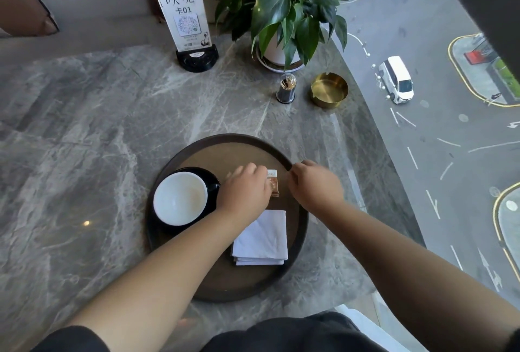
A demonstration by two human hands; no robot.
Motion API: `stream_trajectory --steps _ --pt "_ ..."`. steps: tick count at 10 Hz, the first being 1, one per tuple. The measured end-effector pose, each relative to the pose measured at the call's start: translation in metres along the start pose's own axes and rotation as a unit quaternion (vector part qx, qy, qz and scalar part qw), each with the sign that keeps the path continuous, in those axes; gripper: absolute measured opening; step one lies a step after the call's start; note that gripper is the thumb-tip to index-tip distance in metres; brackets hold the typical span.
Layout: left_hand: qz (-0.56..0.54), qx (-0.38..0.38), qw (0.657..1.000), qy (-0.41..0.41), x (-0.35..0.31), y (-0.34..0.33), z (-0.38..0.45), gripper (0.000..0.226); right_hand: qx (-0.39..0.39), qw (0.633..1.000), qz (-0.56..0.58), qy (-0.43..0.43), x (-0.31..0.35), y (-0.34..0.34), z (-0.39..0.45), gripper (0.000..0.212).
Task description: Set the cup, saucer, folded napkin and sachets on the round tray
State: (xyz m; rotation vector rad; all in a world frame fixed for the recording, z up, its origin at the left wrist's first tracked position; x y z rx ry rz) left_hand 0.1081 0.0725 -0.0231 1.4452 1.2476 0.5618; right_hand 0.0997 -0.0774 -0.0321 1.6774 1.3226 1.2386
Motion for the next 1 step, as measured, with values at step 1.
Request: stream_trajectory --steps 1 --pt "0.122 0.033 0.991 -0.046 -0.0098 -0.0030 0.0004 0.024 -0.001 0.998 -0.046 0.045 -0.0065 0.0090 -0.0101 0.029"
Point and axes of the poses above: each hand's wrist, its own z-axis towards the middle knuckle, its own y-axis out of the back of the hand, x = y × z, the point moved 5 cm from there along z, towards the middle knuckle, and after that the axes turned 15 degrees about x, right-handed, at the moved point
